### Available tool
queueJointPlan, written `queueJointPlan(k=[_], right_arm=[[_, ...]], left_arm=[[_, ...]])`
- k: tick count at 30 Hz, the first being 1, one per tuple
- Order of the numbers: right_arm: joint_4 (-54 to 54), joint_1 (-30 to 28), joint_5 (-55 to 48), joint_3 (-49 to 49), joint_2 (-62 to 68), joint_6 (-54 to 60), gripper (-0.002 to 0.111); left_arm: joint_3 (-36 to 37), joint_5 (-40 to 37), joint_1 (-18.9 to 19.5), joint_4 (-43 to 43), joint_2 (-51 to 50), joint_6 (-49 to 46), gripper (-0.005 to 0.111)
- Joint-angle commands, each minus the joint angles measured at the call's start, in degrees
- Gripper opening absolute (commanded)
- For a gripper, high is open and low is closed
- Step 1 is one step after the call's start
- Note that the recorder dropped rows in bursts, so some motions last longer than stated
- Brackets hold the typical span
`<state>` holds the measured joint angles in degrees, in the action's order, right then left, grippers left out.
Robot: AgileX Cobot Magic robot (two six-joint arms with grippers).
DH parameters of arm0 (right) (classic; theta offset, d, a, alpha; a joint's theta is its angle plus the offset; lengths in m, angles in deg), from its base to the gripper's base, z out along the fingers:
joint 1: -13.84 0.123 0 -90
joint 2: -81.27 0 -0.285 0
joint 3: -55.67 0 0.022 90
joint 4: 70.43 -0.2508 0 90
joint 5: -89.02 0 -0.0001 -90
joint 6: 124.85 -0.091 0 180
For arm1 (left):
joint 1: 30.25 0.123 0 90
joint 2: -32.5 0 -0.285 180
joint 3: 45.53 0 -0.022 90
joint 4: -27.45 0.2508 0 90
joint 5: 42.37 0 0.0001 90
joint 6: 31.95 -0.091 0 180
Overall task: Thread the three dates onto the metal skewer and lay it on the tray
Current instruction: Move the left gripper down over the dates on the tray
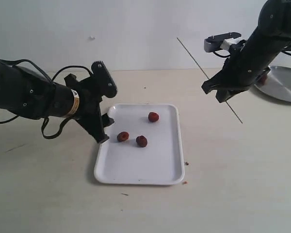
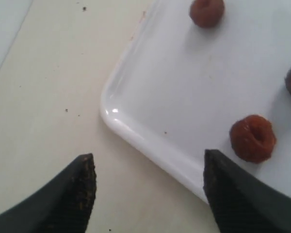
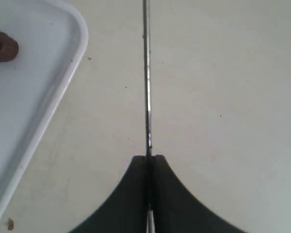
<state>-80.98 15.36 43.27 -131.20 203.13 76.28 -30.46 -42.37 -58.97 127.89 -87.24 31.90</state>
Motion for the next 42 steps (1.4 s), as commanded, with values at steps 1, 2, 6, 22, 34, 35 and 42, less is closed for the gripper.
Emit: queueJointPlan(k=[1, 2, 6, 22, 34, 35, 42], right_arm=[[-0.2, -0.1, -0.1, -0.3, -0.8, 0.2, 0.000], [-0.2, -0.1, -0.1, -0.3, -0.8, 0.2, 0.000], [-0.2, -0.1, 0.5, -0.3, -0.7, 0.7, 0.000], [-2.8, 1.1, 0.1, -0.3, -0.7, 3.3, 0.000], [-2.7, 1.1, 1.6, -0.3, -0.7, 4.7, 0.000], [-2.7, 1.1, 1.4, -0.3, -0.7, 4.7, 0.000], [-2.7, 1.1, 1.3, -0.3, -0.7, 4.7, 0.000]], left_arm=[[-2.2, -13.0, -2.1, -7.4, 0.2, 4.8, 0.062], [-2.5, -15.2, -2.2, -11.7, 0.2, 0.2, 0.062], [-4.6, -26.3, -3.3, -43.7, 0.2, -34.9, 0.062], [-20.2, -44.9, -6.7, -89.4, -2.0, -108.6, 0.062], [-20.5, -36.2, -6.7, -87.7, -3.3, -103.4, 0.062], [-20.5, -37.5, -6.7, -89.4, -3.6, -102.4, 0.062], [-20.5, -46.5, -7.3, -90.8, -5.0, -118.9, 0.062]])
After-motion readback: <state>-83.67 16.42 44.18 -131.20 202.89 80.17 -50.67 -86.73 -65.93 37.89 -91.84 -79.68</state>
